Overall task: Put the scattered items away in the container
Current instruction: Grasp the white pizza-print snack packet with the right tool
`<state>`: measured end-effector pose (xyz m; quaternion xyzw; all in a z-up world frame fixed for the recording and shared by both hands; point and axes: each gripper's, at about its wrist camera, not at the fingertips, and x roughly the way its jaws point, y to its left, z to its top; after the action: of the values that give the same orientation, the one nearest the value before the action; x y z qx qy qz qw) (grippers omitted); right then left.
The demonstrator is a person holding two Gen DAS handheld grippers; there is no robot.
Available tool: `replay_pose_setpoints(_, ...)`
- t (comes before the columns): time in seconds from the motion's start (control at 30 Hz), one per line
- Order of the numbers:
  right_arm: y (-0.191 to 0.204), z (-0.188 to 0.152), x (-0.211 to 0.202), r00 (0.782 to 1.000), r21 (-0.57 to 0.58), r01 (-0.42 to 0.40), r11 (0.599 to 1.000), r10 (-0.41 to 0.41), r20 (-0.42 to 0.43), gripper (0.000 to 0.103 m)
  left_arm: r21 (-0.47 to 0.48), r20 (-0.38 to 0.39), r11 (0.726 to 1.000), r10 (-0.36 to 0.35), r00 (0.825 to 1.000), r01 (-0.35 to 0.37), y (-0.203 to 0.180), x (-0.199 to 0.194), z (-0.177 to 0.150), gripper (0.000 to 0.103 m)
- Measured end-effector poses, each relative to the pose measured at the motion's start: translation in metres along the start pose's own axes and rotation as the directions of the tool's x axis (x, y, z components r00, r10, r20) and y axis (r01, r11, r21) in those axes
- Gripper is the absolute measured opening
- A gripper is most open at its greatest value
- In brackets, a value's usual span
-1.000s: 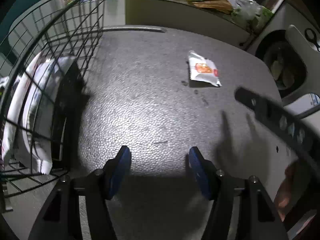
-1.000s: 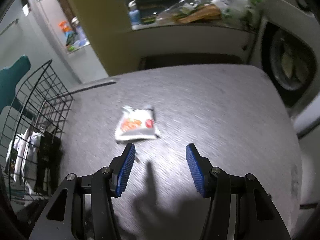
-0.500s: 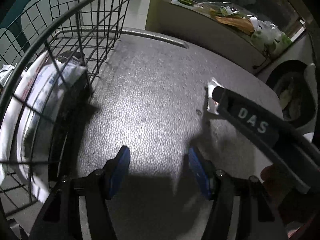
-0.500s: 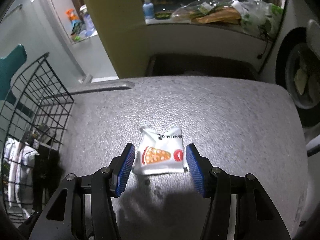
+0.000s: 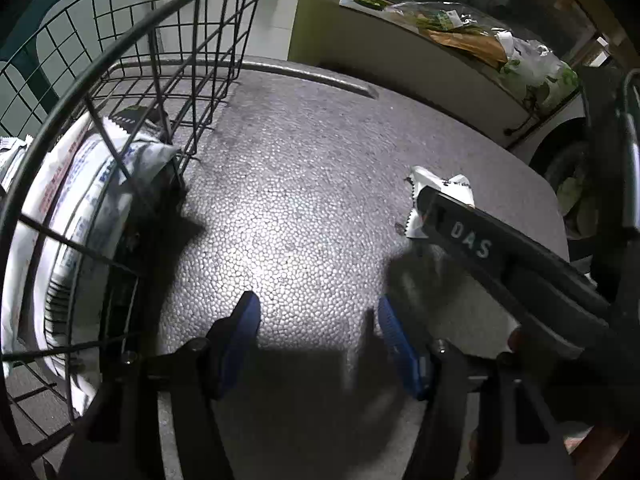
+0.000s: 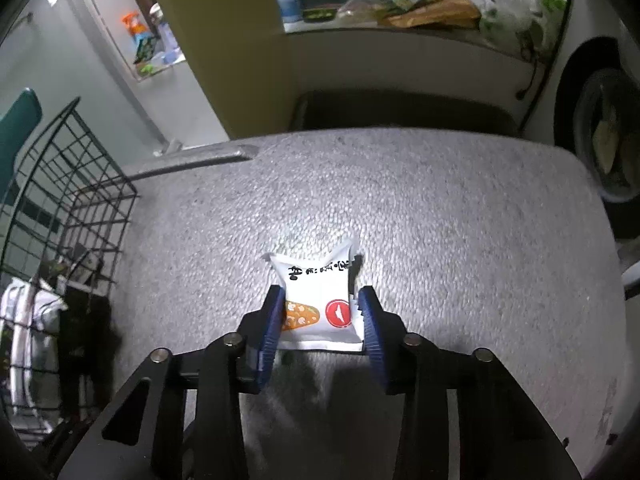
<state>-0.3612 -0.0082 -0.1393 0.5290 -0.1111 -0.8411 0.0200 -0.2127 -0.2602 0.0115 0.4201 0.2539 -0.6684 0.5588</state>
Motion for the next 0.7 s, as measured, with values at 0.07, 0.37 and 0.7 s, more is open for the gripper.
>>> replay_pose_setpoints(0.07, -0.004, -0.010, -0.007, 1.000, -0.002, 0.007, 1.000, -0.007, -0.002, 0.027, 0.007, 0.002, 1.000, -0.007, 1.000, 0.007, -0.001, -0.001, -0.002, 0.067)
replay_pose_setpoints(0.37, -0.034, -0.078, -0.064, 0.999, 0.045, 0.041, 0.998, -0.042, 0.016, 0.021, 0.070, 0.004, 0.997, -0.016, 1.000, 0.016, -0.003, -0.008, -0.022, 0.067)
replay_pose_setpoints(0.7, -0.031, -0.158, -0.110, 1.000, 0.029, -0.026, 0.999, 0.026, -0.005, 0.021, 0.218, 0.004, 0.976, -0.016, 1.000, 0.014, -0.008, -0.033, -0.072, 0.067)
